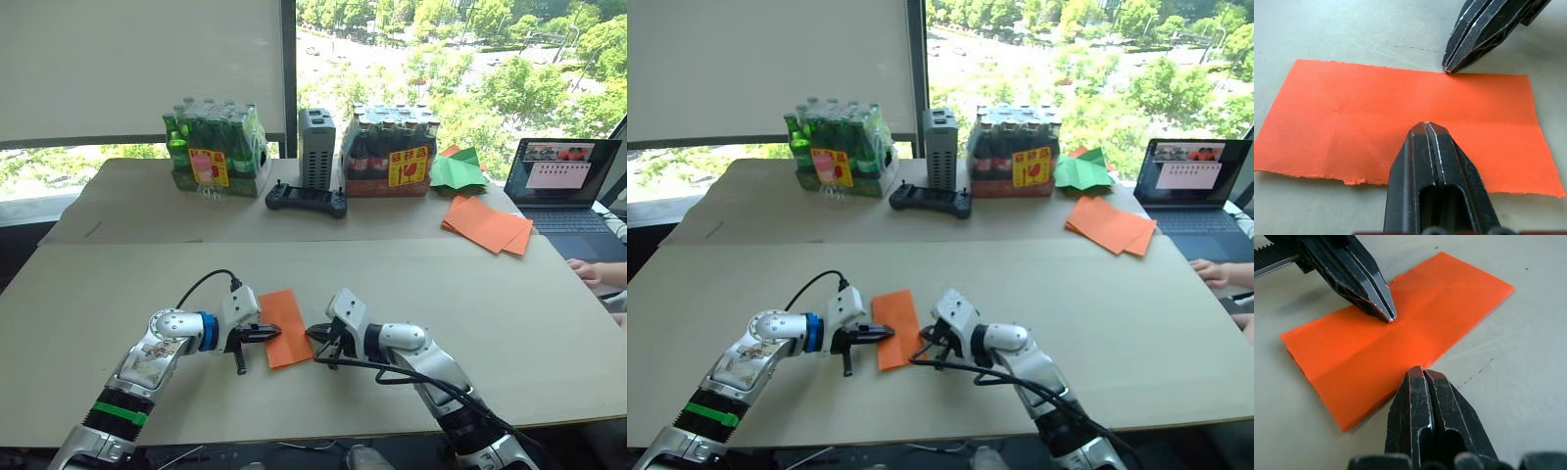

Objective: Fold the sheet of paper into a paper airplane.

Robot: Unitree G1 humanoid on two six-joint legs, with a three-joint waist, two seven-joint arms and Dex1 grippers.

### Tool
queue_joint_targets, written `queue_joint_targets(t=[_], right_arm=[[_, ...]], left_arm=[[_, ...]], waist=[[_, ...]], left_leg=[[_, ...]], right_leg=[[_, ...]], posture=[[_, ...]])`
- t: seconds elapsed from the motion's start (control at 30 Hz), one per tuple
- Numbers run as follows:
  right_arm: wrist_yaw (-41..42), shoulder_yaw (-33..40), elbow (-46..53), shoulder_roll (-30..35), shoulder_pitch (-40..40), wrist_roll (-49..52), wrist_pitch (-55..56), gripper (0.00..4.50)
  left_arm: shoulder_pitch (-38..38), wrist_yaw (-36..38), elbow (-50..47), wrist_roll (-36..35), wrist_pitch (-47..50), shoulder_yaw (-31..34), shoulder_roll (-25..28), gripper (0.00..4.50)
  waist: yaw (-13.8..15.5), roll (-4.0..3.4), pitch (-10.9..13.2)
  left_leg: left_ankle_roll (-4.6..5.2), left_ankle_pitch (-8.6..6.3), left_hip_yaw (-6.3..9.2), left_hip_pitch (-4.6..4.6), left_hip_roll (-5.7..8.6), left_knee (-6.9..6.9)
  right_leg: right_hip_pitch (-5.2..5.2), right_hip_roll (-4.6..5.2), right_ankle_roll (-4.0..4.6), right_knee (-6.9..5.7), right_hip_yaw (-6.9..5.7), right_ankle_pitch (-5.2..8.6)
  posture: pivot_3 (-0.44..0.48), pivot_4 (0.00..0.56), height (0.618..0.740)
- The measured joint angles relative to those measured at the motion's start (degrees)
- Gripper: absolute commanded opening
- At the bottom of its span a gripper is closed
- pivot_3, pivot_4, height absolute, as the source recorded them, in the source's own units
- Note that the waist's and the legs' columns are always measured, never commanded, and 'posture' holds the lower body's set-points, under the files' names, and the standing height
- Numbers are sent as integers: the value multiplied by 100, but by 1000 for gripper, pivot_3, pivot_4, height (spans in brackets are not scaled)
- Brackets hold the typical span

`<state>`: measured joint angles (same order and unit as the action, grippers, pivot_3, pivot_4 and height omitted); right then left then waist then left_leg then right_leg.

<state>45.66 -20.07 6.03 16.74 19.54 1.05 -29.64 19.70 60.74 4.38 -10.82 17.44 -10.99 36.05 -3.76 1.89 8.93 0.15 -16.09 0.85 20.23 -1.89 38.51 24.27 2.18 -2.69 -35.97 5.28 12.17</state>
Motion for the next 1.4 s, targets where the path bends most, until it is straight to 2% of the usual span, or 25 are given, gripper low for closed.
queue_joint_targets(t=[0.3, 0.6, 0.87, 1.03, 1.4], right_arm=[[-89, -157, 563, 225, -242, 29, -262, 69], [-420, 461, 227, -47, 36, 352, 138, 69], [-414, 0, -291, -315, 78, 289, 389, 69], [-405, -46, -574, -254, 246, 197, 535, 69], [12, -143, -100, 143, -58, 300, 419, 69]], left_arm=[[1, 15, 7, 2, -2, 3, 1, 0], [23, 66, 8, 7, -10, -1, 4, 0], [25, 67, 4, 7, -18, -4, 4, 0], [24, 65, -1, 7, -14, -6, 4, 0], [-4, 49, -36, 7, 2, 2, 26, 0]], waist=[[14, 2, -1], [28, 3, 2], [27, 2, 2], [26, 2, 2], [26, 2, 2]], left_leg=[[0, 0, 0, -2, 0, -4], [0, 0, 0, 5, -1, -11], [0, 0, 0, 6, 0, -15], [0, 0, 0, 5, -1, -15], [0, 0, 0, 1, -1, -16]], right_leg=[[0, 0, -4, 1, 0, 7], [7, 0, -2, 7, 0, 6], [8, 0, 0, 8, -1, 7], [8, 0, 1, 8, -2, 7], [4, 0, 1, 8, -1, 9]], posture=[[0, 150, 733], [0, 150, 733], [0, 150, 733], [0, 150, 733], [0, 150, 733]])
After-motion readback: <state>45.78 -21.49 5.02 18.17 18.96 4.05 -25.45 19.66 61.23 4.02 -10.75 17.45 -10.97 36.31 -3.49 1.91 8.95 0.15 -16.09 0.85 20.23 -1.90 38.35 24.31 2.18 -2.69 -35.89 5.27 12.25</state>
